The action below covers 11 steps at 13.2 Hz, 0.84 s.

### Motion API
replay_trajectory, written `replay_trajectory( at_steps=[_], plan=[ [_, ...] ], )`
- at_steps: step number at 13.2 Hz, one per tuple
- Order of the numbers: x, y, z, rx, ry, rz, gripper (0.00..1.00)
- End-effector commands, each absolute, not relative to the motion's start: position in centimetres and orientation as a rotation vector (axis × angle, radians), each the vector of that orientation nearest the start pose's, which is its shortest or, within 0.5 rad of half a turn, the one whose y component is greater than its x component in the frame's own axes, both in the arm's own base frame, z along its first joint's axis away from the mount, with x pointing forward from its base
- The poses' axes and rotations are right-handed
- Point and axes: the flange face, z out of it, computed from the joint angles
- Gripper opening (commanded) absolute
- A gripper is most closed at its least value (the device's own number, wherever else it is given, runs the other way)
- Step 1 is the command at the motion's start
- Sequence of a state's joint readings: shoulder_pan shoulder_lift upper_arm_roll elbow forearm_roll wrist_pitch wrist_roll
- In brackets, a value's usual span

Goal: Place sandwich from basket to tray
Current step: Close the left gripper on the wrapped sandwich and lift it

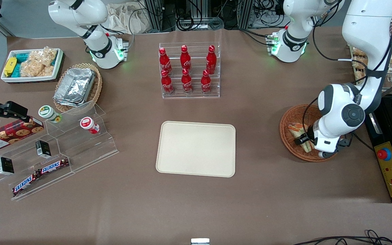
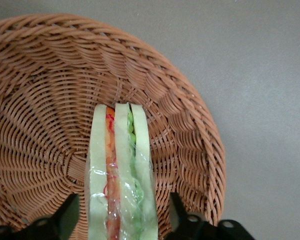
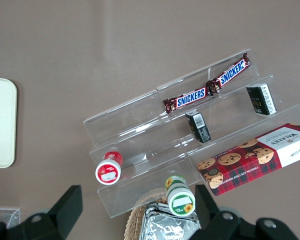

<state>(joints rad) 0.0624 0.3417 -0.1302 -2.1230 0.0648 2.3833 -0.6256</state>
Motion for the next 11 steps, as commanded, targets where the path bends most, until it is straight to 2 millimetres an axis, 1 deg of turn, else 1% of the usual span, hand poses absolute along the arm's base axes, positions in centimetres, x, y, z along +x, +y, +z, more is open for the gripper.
replay_trajectory(
  at_steps=[1, 2, 3, 4, 6, 7, 9, 10, 11],
  plan=[
    [56.0, -4.0, 24.8, -3.007, -0.790, 0.098, 0.34],
    [56.1, -4.0, 25.3, -3.008, -0.783, 0.095, 0.19],
    [56.2, -4.0, 26.5, -3.005, -0.774, 0.100, 0.04],
    [56.5, -4.7, 28.0, -3.006, -0.751, 0.114, 0.00],
    [57.3, -5.0, 30.9, -2.995, -0.744, 0.138, 0.00],
    [57.7, -5.8, 32.7, -2.998, -0.724, 0.139, 0.00],
    [58.8, -8.1, 36.1, -3.020, -0.676, 0.121, 0.00],
    [59.3, -10.2, 37.9, -3.044, -0.623, 0.100, 0.00],
    [59.6, -12.3, 39.1, -3.079, -0.548, 0.068, 0.00]
  ],
)
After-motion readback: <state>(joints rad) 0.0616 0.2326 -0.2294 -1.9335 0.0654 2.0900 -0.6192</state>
